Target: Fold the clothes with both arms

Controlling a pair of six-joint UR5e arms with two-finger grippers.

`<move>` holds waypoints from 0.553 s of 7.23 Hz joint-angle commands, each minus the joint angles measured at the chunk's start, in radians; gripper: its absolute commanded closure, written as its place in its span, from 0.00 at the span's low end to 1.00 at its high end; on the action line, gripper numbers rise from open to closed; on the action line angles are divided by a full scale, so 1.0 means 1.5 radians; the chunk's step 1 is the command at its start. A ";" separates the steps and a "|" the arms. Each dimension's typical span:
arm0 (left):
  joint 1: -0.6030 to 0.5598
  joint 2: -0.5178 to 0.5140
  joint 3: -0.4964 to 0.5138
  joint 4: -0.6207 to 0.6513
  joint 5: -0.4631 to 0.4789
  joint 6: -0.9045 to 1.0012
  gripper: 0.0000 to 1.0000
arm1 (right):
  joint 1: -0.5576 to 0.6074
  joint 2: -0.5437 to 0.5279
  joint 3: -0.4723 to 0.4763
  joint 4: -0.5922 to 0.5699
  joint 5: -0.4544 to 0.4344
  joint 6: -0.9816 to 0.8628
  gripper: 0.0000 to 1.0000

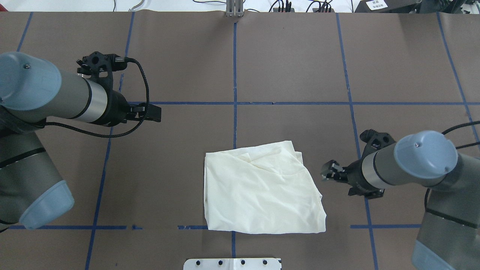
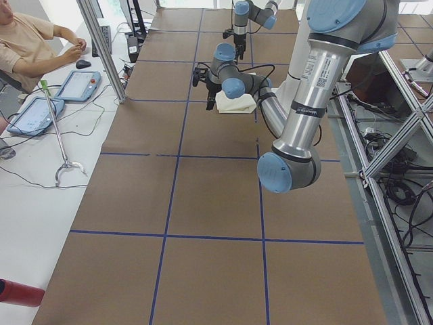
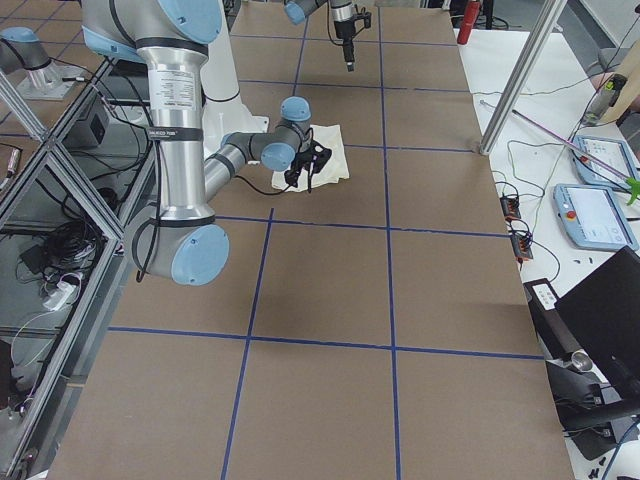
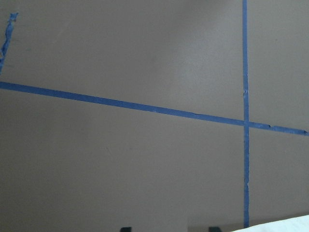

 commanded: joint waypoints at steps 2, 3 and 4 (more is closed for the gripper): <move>-0.179 0.093 0.005 -0.010 -0.130 0.297 0.01 | 0.251 0.004 -0.080 -0.098 0.071 -0.397 0.00; -0.265 0.106 0.042 -0.010 -0.173 0.417 0.01 | 0.351 0.005 -0.139 -0.099 0.134 -0.562 0.00; -0.343 0.121 0.087 -0.010 -0.213 0.533 0.01 | 0.424 0.006 -0.191 -0.099 0.169 -0.695 0.00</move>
